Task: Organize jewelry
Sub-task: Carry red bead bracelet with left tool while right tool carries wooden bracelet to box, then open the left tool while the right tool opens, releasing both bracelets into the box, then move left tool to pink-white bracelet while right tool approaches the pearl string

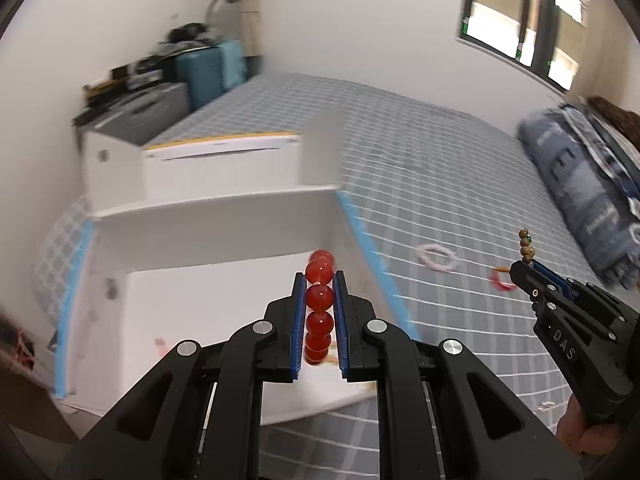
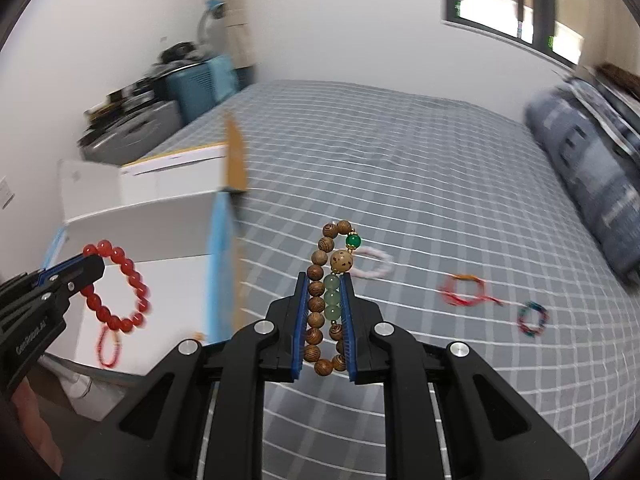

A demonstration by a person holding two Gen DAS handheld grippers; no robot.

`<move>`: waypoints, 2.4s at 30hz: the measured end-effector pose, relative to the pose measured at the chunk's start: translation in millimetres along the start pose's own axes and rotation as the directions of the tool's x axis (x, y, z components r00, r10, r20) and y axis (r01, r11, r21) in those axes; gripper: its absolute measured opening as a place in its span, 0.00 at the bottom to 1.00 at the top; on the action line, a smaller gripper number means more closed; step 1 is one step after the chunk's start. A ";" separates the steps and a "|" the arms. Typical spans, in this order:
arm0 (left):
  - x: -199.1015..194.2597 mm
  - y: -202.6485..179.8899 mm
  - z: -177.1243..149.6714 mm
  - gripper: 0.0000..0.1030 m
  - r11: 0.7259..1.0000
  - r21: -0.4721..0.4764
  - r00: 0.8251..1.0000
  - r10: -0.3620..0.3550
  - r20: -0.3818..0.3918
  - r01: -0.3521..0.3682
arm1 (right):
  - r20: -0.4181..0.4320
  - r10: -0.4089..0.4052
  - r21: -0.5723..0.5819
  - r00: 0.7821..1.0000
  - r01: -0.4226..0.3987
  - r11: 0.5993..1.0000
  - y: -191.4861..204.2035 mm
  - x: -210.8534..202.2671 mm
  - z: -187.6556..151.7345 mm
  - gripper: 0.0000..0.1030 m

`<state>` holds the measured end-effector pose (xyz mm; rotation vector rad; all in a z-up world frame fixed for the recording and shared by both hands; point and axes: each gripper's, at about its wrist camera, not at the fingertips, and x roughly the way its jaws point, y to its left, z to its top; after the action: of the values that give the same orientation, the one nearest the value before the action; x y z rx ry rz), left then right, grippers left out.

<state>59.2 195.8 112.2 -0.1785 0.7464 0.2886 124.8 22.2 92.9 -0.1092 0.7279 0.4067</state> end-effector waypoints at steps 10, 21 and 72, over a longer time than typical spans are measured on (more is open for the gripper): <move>14.5 101.7 -15.6 0.12 0.986 -0.101 0.989 0.127 -0.069 -0.134 | -0.082 0.107 -0.110 0.991 -0.116 0.987 111.4 42.0 -1.5 0.14; 51.3 146.3 -45.9 0.12 0.974 -0.152 0.969 0.139 -0.203 -0.171 | -0.240 0.096 -0.141 0.966 -0.132 0.981 159.4 92.3 -25.6 0.14; -9.1 -4.1 -19.7 0.94 0.999 -0.014 0.999 0.048 -0.022 -0.048 | -0.047 -0.079 0.070 0.996 0.082 0.994 -43.1 -34.6 -36.9 0.93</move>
<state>41.6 185.0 104.5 -0.1782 0.7709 0.3387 95.6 -37.2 86.6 -0.0801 0.7782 0.3016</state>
